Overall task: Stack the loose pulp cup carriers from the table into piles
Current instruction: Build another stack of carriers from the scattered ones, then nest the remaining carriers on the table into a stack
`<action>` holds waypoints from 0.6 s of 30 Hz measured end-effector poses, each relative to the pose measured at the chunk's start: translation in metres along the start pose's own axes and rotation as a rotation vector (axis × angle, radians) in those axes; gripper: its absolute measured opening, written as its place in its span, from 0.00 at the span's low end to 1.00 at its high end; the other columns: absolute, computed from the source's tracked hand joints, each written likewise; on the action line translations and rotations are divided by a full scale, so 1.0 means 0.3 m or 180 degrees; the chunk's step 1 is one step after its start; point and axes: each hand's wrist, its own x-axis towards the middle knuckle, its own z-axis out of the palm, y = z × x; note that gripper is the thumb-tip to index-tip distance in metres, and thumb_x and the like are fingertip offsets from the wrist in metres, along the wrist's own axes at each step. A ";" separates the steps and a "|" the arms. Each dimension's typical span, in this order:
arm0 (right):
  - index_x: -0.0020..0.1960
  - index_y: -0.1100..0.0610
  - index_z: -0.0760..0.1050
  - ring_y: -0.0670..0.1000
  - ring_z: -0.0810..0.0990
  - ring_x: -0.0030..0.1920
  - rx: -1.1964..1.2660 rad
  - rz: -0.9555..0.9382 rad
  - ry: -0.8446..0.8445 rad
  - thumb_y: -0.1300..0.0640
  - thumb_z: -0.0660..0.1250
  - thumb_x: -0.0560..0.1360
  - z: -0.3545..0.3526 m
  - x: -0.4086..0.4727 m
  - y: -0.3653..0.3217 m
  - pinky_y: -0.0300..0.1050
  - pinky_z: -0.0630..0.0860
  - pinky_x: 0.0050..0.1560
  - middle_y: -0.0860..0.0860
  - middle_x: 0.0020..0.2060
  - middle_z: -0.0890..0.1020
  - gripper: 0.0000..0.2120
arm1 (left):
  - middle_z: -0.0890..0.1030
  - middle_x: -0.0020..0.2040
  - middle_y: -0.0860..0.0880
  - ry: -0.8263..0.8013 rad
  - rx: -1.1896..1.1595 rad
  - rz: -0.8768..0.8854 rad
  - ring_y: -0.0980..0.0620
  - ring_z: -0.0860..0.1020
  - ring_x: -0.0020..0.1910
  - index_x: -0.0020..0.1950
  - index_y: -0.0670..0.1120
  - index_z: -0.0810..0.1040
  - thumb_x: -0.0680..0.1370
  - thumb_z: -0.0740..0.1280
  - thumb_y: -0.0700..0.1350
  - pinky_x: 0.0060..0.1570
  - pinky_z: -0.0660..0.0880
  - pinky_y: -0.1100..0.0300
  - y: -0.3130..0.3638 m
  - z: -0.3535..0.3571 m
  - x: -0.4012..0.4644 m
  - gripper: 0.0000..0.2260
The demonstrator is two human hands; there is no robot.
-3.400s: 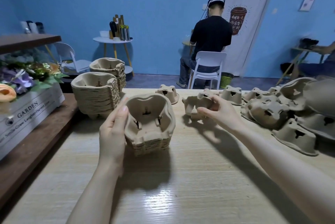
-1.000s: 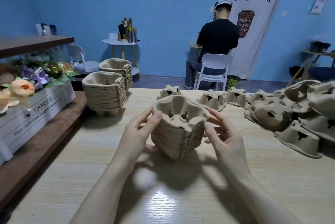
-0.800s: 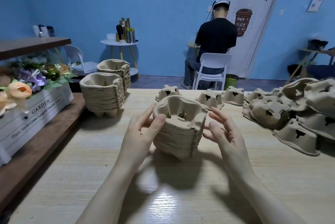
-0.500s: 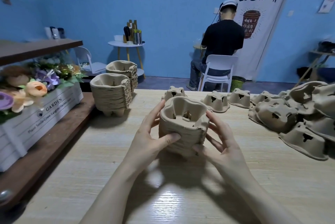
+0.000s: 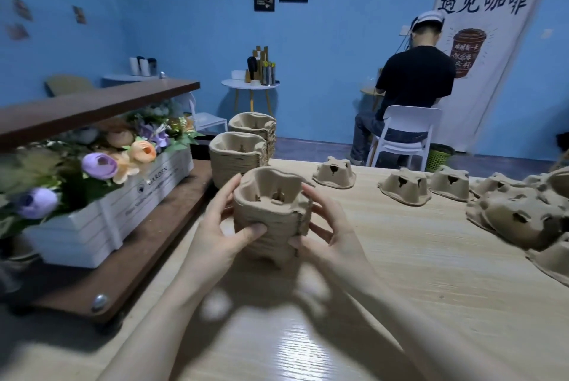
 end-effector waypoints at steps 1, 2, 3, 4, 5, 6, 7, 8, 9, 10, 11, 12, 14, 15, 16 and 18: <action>0.69 0.36 0.69 0.48 0.72 0.67 0.0019 0.0007 -0.0056 0.63 0.72 0.67 0.033 0.022 0.006 0.51 0.74 0.66 0.48 0.67 0.70 0.36 | 0.76 0.69 0.49 0.0046 -0.0062 -0.0033 0.53 0.75 0.67 0.75 0.50 0.67 0.66 0.79 0.43 0.66 0.71 0.65 -0.002 -0.028 0.004 0.40; 0.69 0.36 0.68 0.47 0.72 0.67 0.0026 0.0012 -0.0117 0.63 0.72 0.67 0.066 0.044 0.010 0.52 0.74 0.66 0.47 0.67 0.70 0.36 | 0.76 0.69 0.47 0.0087 -0.0163 -0.0071 0.54 0.75 0.67 0.75 0.49 0.67 0.66 0.77 0.41 0.65 0.71 0.66 -0.008 -0.057 0.008 0.39; 0.69 0.36 0.68 0.47 0.71 0.67 0.0033 0.0015 -0.0170 0.63 0.71 0.67 0.097 0.064 0.014 0.52 0.74 0.67 0.47 0.68 0.69 0.36 | 0.75 0.70 0.46 0.0131 -0.0254 -0.0113 0.54 0.75 0.67 0.75 0.49 0.66 0.66 0.74 0.40 0.66 0.71 0.64 -0.014 -0.085 0.012 0.38; 0.69 0.37 0.68 0.47 0.71 0.68 0.0035 0.0024 -0.0211 0.63 0.71 0.67 0.127 0.084 0.019 0.53 0.73 0.67 0.47 0.68 0.69 0.36 | 0.75 0.70 0.46 0.0168 -0.0305 -0.0156 0.52 0.75 0.68 0.75 0.51 0.66 0.66 0.74 0.40 0.68 0.71 0.59 -0.022 -0.112 0.016 0.38; 0.69 0.37 0.67 0.47 0.71 0.68 0.0026 0.0034 -0.0234 0.63 0.71 0.67 0.155 0.102 0.025 0.54 0.73 0.67 0.47 0.68 0.69 0.36 | 0.74 0.70 0.46 0.0193 -0.0309 -0.0189 0.51 0.75 0.68 0.75 0.53 0.66 0.66 0.74 0.41 0.70 0.71 0.53 -0.031 -0.136 0.021 0.38; 0.69 0.38 0.67 0.47 0.70 0.68 0.0001 0.0037 -0.0242 0.63 0.70 0.67 0.179 0.119 0.031 0.55 0.72 0.68 0.46 0.68 0.69 0.36 | 0.75 0.70 0.47 0.0225 -0.0299 -0.0219 0.50 0.75 0.68 0.75 0.55 0.66 0.66 0.74 0.42 0.70 0.70 0.47 -0.042 -0.159 0.028 0.38; 0.69 0.38 0.66 0.47 0.70 0.69 -0.0031 0.0042 -0.0244 0.62 0.70 0.67 0.199 0.134 0.038 0.55 0.70 0.69 0.46 0.68 0.69 0.36 | 0.75 0.70 0.47 0.0265 -0.0308 -0.0259 0.50 0.75 0.68 0.75 0.56 0.66 0.66 0.74 0.42 0.70 0.70 0.44 -0.052 -0.176 0.034 0.38; 0.69 0.38 0.66 0.47 0.69 0.69 -0.0060 0.0059 -0.0249 0.62 0.70 0.67 0.215 0.148 0.043 0.56 0.69 0.70 0.45 0.68 0.69 0.36 | 0.75 0.69 0.48 0.0308 -0.0329 -0.0306 0.49 0.75 0.67 0.74 0.57 0.66 0.66 0.74 0.42 0.69 0.70 0.41 -0.060 -0.190 0.041 0.38; 0.69 0.38 0.65 0.46 0.69 0.69 -0.0089 0.0080 -0.0256 0.62 0.69 0.67 0.228 0.161 0.048 0.56 0.68 0.71 0.44 0.67 0.69 0.36 | 0.74 0.70 0.48 0.0340 -0.0335 -0.0333 0.49 0.75 0.67 0.74 0.58 0.66 0.66 0.74 0.42 0.68 0.70 0.40 -0.067 -0.200 0.049 0.38; 0.69 0.38 0.65 0.46 0.69 0.69 -0.0116 0.0095 -0.0262 0.63 0.68 0.67 0.237 0.173 0.052 0.56 0.68 0.71 0.44 0.67 0.68 0.36 | 0.74 0.70 0.47 0.0355 -0.0328 -0.0316 0.48 0.75 0.68 0.73 0.58 0.66 0.66 0.76 0.42 0.69 0.70 0.40 -0.071 -0.205 0.058 0.38; 0.69 0.38 0.65 0.45 0.69 0.69 -0.0133 0.0110 -0.0265 0.64 0.67 0.67 0.244 0.182 0.056 0.56 0.68 0.71 0.44 0.67 0.68 0.36 | 0.73 0.70 0.47 0.0360 -0.0299 -0.0280 0.47 0.75 0.68 0.73 0.58 0.66 0.68 0.77 0.41 0.70 0.70 0.42 -0.079 -0.209 0.066 0.38; 0.69 0.38 0.64 0.45 0.68 0.69 -0.0142 0.0131 -0.0267 0.64 0.67 0.67 0.249 0.191 0.058 0.56 0.68 0.71 0.44 0.67 0.68 0.36 | 0.73 0.71 0.47 0.0358 -0.0282 -0.0253 0.48 0.75 0.68 0.73 0.58 0.66 0.70 0.77 0.38 0.70 0.69 0.44 -0.086 -0.211 0.075 0.37; 0.68 0.36 0.64 0.45 0.68 0.70 -0.0167 0.0166 -0.0252 0.64 0.66 0.67 0.256 0.202 0.064 0.57 0.67 0.71 0.44 0.68 0.68 0.37 | 0.72 0.72 0.47 0.0369 -0.0280 -0.0235 0.50 0.75 0.67 0.74 0.57 0.65 0.73 0.73 0.33 0.70 0.70 0.50 -0.098 -0.211 0.088 0.35; 0.68 0.36 0.64 0.45 0.68 0.70 -0.0184 0.0176 -0.0246 0.64 0.66 0.66 0.261 0.207 0.066 0.57 0.67 0.72 0.45 0.68 0.68 0.37 | 0.72 0.72 0.46 0.0378 -0.0261 -0.0220 0.52 0.75 0.66 0.74 0.56 0.65 0.73 0.72 0.32 0.69 0.71 0.53 -0.102 -0.213 0.093 0.35; 0.68 0.35 0.64 0.46 0.68 0.70 -0.0201 0.0192 -0.0243 0.64 0.66 0.66 0.264 0.212 0.069 0.57 0.66 0.72 0.45 0.68 0.68 0.37 | 0.72 0.71 0.46 0.0383 -0.0241 -0.0209 0.55 0.76 0.65 0.74 0.56 0.65 0.74 0.71 0.31 0.67 0.72 0.56 -0.104 -0.213 0.096 0.35; 0.68 0.36 0.64 0.46 0.68 0.70 -0.0221 0.0228 -0.0247 0.64 0.66 0.66 0.270 0.218 0.069 0.57 0.66 0.72 0.46 0.68 0.68 0.37 | 0.73 0.71 0.47 0.0395 -0.0222 -0.0186 0.59 0.76 0.63 0.74 0.56 0.65 0.74 0.71 0.31 0.65 0.72 0.60 -0.107 -0.216 0.100 0.35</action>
